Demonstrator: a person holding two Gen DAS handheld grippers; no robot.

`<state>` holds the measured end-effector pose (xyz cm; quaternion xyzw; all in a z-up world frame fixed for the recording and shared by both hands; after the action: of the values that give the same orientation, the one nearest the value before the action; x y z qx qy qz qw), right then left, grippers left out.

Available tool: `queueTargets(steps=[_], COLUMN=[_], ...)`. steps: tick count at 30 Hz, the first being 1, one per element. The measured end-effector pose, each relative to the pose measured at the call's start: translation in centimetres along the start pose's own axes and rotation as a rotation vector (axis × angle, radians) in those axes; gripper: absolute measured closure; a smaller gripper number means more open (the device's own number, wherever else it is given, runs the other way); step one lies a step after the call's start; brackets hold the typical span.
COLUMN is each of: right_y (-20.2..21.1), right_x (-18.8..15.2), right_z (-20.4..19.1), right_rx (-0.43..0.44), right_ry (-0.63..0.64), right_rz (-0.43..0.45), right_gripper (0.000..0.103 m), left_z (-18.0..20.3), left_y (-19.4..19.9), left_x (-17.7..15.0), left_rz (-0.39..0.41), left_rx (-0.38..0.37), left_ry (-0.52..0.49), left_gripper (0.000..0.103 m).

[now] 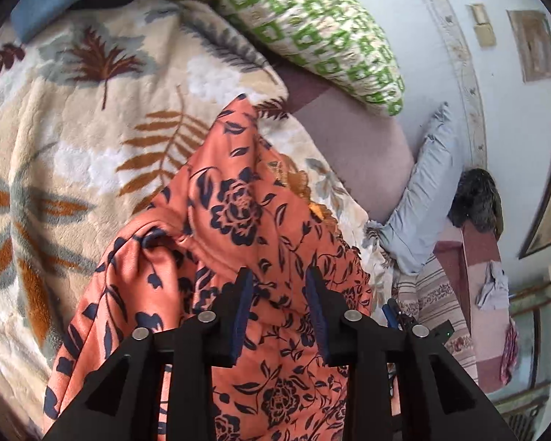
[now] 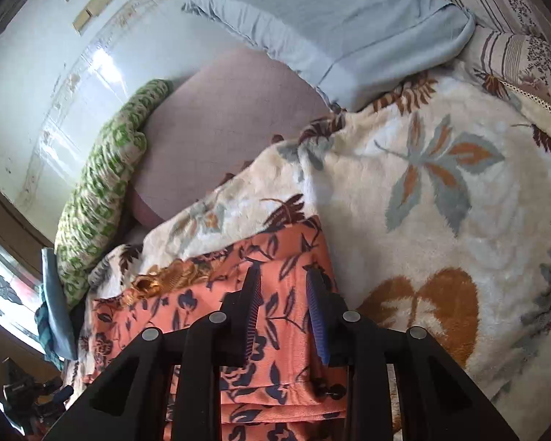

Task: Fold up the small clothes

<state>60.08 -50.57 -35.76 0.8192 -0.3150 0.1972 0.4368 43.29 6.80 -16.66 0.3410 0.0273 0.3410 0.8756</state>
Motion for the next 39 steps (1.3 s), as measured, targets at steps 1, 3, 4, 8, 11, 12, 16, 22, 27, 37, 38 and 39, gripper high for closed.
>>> queueTargets(steps=[1, 3, 4, 8, 11, 12, 16, 22, 27, 37, 38, 39], right_y=[-0.5, -1.5, -2.0, -4.7, -4.6, -4.1, 0.3, 7.6, 11.5, 11.9, 12.6, 13.3], right_x=[-0.6, -1.9, -2.6, -6.0, -6.2, -6.1, -5.3, -9.1, -13.9, -19.8, -19.6, -19.2], right_z=[-0.8, -1.9, -2.1, -0.4, -0.4, -0.7, -2.2, -0.9, 2.6, -0.8, -1.8, -2.5], right_rx=[0.033, 0.068, 0.072, -0.016, -0.014, -0.022, 0.039, 0.006, -0.059, 0.046, 0.046, 0.051], right_ry=[-0.001, -0.003, -0.008, -0.026, -0.014, -0.005, 0.014, 0.071, 0.03, 0.156, 0.2, 0.23], right_rz=[-0.033, -0.083, -0.101, -0.216, -0.233, -0.245, -0.21, -0.213, -0.26, -0.345, -0.323, -0.295], right_gripper=[0.075, 0.075, 0.075, 0.078, 0.078, 0.076, 0.062, 0.045, 0.045, 0.097, 0.097, 0.098], left_z=[0.9, 1.0, 0.7, -2.1, -2.4, -2.1, -1.2, -4.6, -7.8, -11.1, -10.7, -10.5], left_y=[-0.5, -2.4, -3.7, -9.9, -10.5, -9.9, -4.2, 3.7, 8.5, 9.7, 9.8, 10.4], left_x=[0.4, 1.0, 0.9, -0.1, 0.2, 0.2, -0.2, -4.8, -8.2, -12.5, -12.7, -12.8], left_rz=[0.009, 0.021, 0.001, -0.111, -0.117, -0.125, -0.116, -0.162, -0.164, -0.269, -0.264, -0.246], left_rx=[0.02, 0.108, 0.143, 0.295, 0.315, 0.295, 0.259, 0.332, 0.303, 0.246, 0.241, 0.256], left_ry=[-0.05, -0.105, -0.118, -0.05, -0.03, -0.014, -0.082, -0.182, -0.127, -0.023, -0.046, -0.064], left_gripper=[0.055, 0.055, 0.057, 0.068, 0.079, 0.079, 0.072, 0.04, 0.04, 0.07, 0.077, 0.08])
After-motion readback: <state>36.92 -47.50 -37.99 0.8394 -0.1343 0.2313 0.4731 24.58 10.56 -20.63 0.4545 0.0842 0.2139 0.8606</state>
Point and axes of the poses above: each gripper's, at about its wrist camera, not at the fingertips, and y roughly against the way its jaws point, z to its right, x to its top, the point moved 9 cm from there along -y, roughly the way its jaws point, and after that the axes turned 6 degrees about y, right-handed, at the moved point
